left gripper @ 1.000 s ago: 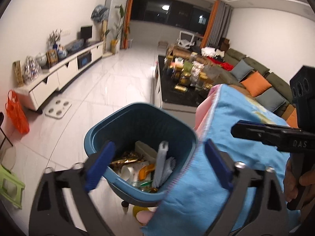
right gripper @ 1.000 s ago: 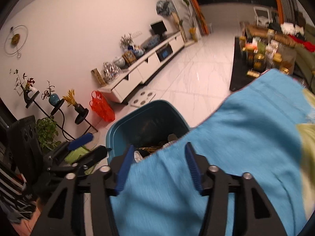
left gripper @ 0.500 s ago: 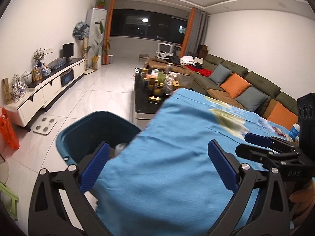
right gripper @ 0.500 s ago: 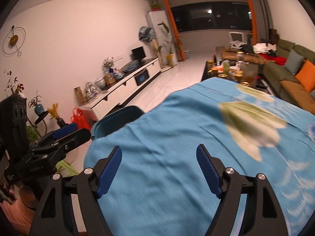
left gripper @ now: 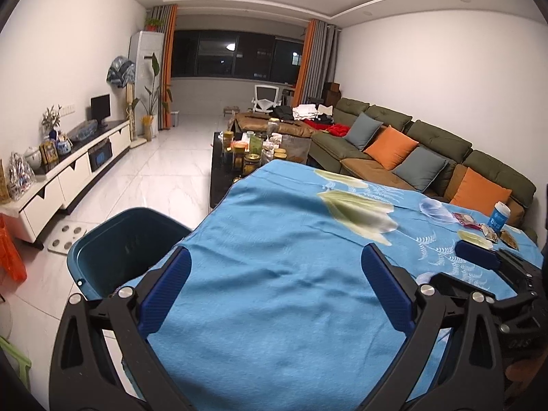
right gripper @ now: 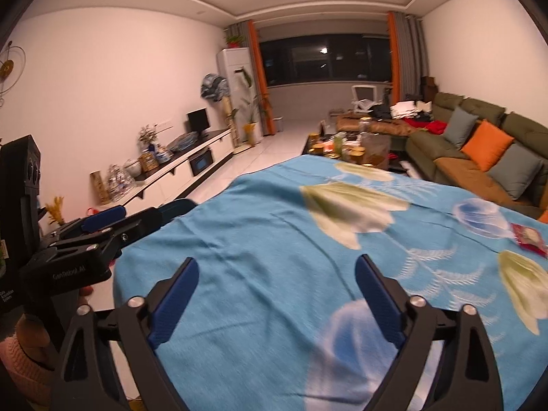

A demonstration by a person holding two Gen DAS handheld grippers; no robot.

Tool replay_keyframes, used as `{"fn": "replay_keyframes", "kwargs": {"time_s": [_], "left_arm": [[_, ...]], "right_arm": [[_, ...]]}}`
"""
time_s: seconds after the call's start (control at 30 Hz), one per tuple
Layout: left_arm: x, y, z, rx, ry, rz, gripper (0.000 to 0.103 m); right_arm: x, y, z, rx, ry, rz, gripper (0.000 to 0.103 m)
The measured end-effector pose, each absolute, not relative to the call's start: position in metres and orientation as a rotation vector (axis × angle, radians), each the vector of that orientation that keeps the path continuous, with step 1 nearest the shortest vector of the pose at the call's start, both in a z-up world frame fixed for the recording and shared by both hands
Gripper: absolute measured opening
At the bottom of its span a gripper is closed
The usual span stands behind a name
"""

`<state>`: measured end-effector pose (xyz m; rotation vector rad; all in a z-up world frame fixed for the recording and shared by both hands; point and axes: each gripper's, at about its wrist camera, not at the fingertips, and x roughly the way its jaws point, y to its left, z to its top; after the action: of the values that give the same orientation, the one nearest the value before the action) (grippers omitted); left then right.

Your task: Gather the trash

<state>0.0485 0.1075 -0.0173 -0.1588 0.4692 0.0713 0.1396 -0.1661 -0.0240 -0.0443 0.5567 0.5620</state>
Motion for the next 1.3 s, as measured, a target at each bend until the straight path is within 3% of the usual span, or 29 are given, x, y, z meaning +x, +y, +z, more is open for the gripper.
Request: {"fn": "replay_keyframes", "kwargs": {"time_s": [0.63,1.3], "left_arm": [[0.054,0.045,0.010,-0.078,0.283,-0.015,0.098],[0.029,0.016,0.006,-0.032,0.222,-0.033,0.098]], "right_arm": [[0.114,-0.236,-0.016,-0.006,0.407,0.247,0.096],[0.081,-0.257,-0.006,0.002,0.293,0.167,0.096]]}}
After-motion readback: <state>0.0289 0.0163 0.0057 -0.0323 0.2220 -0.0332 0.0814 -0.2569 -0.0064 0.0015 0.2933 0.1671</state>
